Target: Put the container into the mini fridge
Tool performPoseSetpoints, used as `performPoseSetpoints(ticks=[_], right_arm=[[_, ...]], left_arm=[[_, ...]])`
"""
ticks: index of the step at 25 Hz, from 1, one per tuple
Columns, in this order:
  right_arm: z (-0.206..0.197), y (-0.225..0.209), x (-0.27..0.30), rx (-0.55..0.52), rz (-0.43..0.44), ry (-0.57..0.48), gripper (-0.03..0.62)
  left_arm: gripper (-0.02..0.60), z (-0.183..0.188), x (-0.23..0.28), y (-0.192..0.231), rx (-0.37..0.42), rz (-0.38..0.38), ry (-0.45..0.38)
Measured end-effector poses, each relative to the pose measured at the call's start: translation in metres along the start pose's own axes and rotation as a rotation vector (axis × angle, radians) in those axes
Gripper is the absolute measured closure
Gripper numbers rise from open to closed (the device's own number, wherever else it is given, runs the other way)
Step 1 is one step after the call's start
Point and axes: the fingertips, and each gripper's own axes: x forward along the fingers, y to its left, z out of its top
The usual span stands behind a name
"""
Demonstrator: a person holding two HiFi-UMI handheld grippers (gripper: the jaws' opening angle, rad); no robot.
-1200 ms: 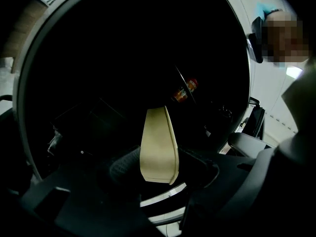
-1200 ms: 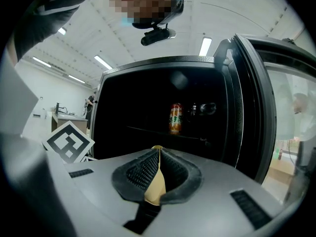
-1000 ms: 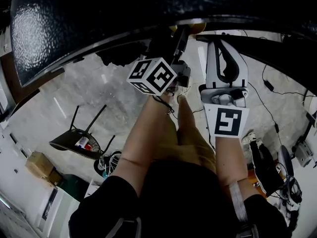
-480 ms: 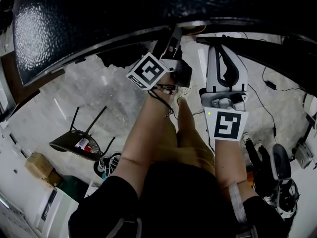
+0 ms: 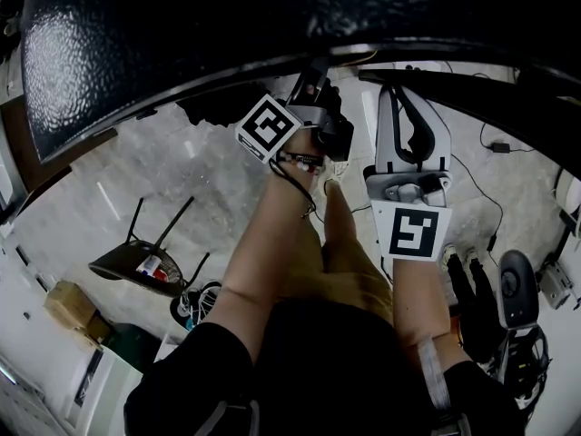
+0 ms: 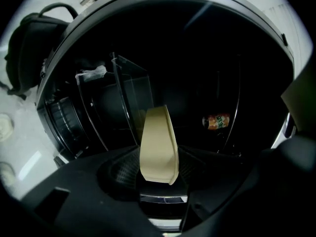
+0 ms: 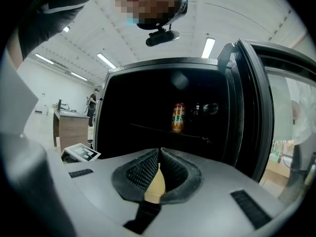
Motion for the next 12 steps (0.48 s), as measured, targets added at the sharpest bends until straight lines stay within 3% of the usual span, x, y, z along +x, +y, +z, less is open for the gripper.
performPoseSetpoints(ticks=[7,12], right_arm=[[0.001,0.009,-0.001,0.000,0.011,0.002,0.556],[0.000,0.011,-0.003,0.001,0.020,0.005,0.557]], left_arm=[[0.350,0.010,-0.003,0.010,-0.115,0.016,-0.052],[0.336,0.012,-0.003,0.005,-0.081,0.005,-0.044]])
